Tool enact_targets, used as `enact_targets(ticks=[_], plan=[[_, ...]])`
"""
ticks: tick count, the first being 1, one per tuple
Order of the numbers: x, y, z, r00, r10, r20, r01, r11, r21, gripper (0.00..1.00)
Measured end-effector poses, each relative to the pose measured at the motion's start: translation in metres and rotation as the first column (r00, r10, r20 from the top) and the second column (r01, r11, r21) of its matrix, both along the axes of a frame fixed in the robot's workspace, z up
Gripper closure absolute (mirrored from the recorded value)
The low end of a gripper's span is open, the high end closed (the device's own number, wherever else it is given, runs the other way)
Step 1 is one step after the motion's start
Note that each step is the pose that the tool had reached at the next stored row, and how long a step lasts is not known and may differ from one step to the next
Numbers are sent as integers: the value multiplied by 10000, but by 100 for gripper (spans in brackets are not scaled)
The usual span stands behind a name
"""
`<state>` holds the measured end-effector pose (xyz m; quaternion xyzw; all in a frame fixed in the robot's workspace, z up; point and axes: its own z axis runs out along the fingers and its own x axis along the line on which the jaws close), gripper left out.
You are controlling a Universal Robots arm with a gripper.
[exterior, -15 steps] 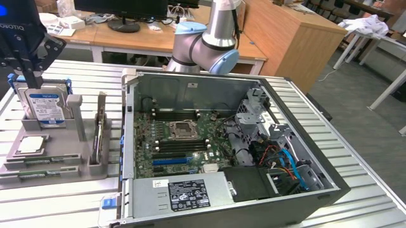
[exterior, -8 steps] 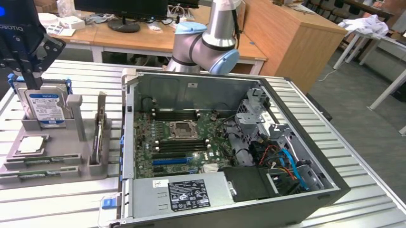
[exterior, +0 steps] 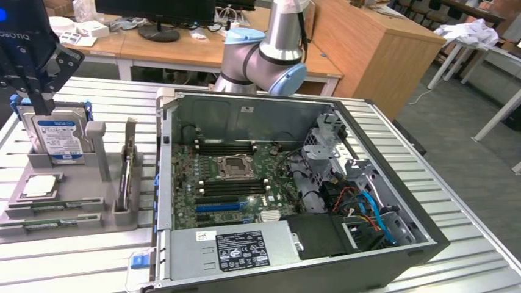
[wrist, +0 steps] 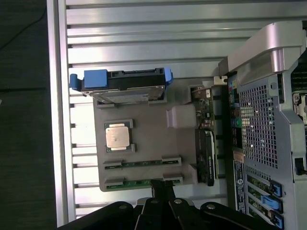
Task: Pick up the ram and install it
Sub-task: 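Pick up the ram and move it above insertion slot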
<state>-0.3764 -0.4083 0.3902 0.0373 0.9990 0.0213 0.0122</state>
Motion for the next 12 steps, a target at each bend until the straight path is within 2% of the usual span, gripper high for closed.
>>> enact_targets(ticks=[8, 12], plan=[[0, 0, 0, 10000, 19, 0, -19, 10000, 0, 89], [-1, 0, 1, 9997, 260, -1, -260, 9997, -1, 89]])
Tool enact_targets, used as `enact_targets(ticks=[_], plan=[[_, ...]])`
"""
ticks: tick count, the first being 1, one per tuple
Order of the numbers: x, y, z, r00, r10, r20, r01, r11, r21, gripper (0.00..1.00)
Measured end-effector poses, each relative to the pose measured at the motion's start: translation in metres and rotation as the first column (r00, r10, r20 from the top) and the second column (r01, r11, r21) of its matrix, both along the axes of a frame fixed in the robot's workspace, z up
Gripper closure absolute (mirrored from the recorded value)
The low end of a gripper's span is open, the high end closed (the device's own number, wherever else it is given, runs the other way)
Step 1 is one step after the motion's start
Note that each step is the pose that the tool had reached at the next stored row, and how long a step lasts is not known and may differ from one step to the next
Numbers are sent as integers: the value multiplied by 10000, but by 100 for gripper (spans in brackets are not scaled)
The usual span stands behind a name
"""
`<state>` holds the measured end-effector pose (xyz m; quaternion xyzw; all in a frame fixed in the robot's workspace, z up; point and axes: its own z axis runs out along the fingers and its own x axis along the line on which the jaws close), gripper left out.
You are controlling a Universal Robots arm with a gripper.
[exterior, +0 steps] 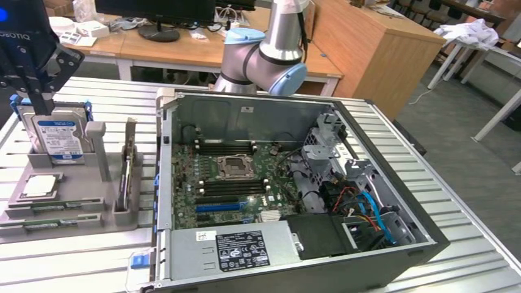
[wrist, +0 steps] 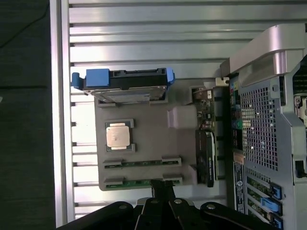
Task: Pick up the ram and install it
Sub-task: 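Pick up the ram and move it above insertion slot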
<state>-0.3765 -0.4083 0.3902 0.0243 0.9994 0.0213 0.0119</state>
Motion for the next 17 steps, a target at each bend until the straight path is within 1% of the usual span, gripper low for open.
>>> enact_targets(ticks=[3, 5, 9, 11, 13, 17], plan=[[-1, 0, 0, 9993, 371, 0, -371, 9993, 1, 89], [-1, 0, 0, 9975, 700, 1, -700, 9975, 1, 89], [-2, 0, -1, 9897, 1431, 2, -1431, 9897, 2, 89], [-1, 0, -1, 9839, 1787, 1, -1787, 9839, 1, 89], [-2, 0, -1, 9769, 2139, 1, -2139, 9769, 1, 89], [-2, 0, -1, 9585, 2850, 1, -2850, 9585, 1, 89]])
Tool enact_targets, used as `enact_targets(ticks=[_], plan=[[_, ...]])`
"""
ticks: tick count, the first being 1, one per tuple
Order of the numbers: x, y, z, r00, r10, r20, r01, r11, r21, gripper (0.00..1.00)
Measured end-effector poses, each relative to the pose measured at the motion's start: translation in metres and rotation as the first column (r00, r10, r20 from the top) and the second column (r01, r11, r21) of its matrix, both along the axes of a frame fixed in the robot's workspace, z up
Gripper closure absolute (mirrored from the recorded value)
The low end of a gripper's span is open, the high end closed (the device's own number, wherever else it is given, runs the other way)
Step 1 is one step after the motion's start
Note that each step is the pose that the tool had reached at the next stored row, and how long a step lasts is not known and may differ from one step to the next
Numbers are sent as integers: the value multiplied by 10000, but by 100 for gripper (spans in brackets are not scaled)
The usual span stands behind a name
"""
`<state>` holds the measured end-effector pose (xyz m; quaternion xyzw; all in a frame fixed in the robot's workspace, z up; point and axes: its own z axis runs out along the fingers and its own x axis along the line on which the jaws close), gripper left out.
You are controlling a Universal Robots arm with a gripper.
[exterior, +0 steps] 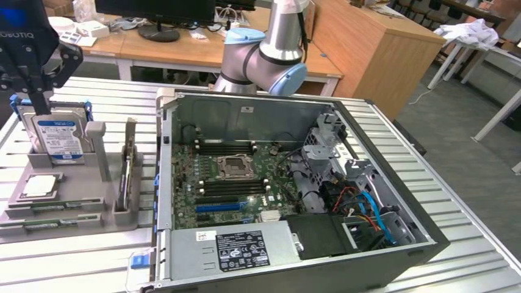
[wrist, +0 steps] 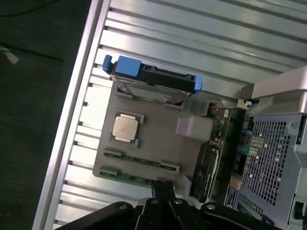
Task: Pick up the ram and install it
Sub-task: 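Pick up the ram and move it above insertion slot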
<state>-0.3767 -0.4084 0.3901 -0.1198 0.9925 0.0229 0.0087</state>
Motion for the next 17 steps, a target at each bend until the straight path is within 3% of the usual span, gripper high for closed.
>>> enact_targets(ticks=[5, 9, 13, 17], plan=[[0, 0, 0, 9959, 910, 0, -910, 9959, 0, 89], [0, 0, 0, 9867, 1623, -1, -1623, 9867, -6, 89], [0, 0, 1, 9723, 2339, -3, -2339, 9722, -14, 89], [0, 0, 0, 9524, 3047, -6, -3047, 9524, -25, 89]])
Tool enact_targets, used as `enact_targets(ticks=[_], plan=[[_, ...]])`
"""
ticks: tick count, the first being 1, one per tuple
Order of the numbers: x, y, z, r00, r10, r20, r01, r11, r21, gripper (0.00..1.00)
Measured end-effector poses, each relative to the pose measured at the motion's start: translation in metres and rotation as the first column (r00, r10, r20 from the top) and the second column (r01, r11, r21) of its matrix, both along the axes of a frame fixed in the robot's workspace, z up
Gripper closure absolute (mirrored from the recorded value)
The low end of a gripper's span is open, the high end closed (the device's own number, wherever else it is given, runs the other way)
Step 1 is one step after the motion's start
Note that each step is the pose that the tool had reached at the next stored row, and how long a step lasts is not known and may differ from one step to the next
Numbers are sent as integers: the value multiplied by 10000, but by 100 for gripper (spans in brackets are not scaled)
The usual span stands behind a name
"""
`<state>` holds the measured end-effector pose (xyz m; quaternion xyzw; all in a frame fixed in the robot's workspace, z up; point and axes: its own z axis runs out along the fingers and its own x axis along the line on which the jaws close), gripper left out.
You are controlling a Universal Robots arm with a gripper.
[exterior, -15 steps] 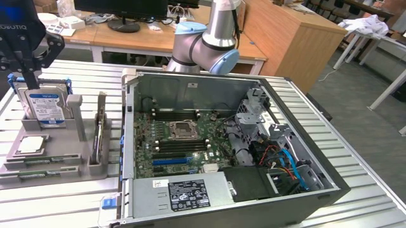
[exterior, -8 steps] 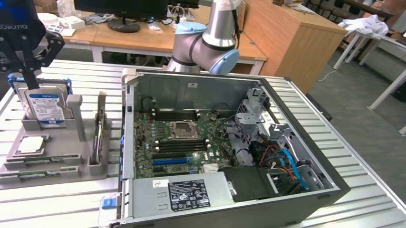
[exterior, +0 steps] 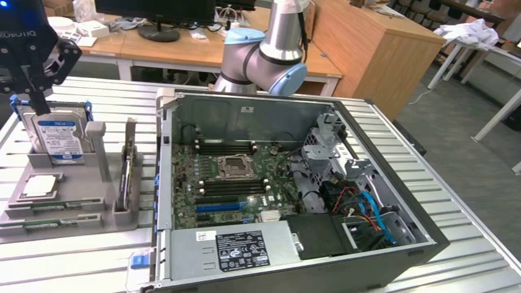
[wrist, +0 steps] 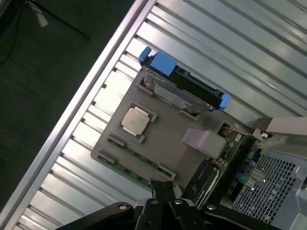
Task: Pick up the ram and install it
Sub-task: 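Pick up the ram and move it above insertion slot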
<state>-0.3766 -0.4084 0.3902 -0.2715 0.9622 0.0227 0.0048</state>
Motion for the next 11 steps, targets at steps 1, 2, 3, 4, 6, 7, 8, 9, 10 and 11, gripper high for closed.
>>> enact_targets(ticks=[1, 2, 3, 4, 6, 7, 8, 9, 10, 11], plan=[[0, 0, 0, 9998, 180, -1, -180, 9998, -3, 89], [0, 0, 0, 9994, 360, 0, -360, 9994, -6, 89], [0, 0, 0, 9985, 540, 0, -540, 9985, -9, 89], [0, 0, 0, 9974, 719, -1, -719, 9974, -12, 89], [0, 0, 0, 9942, 1078, -1, -1078, 9942, -18, 89], [0, 0, 0, 9920, 1266, -2, -1266, 9920, -21, 89], [0, 0, 0, 9895, 1444, -2, -1444, 9895, -24, 89], [0, 0, 0, 9868, 1622, -3, -1622, 9868, -27, 89], [0, 0, 0, 9837, 1800, -3, -1800, 9837, -29, 89], [0, 0, 0, 9803, 1976, -4, -1976, 9803, -32, 89]])
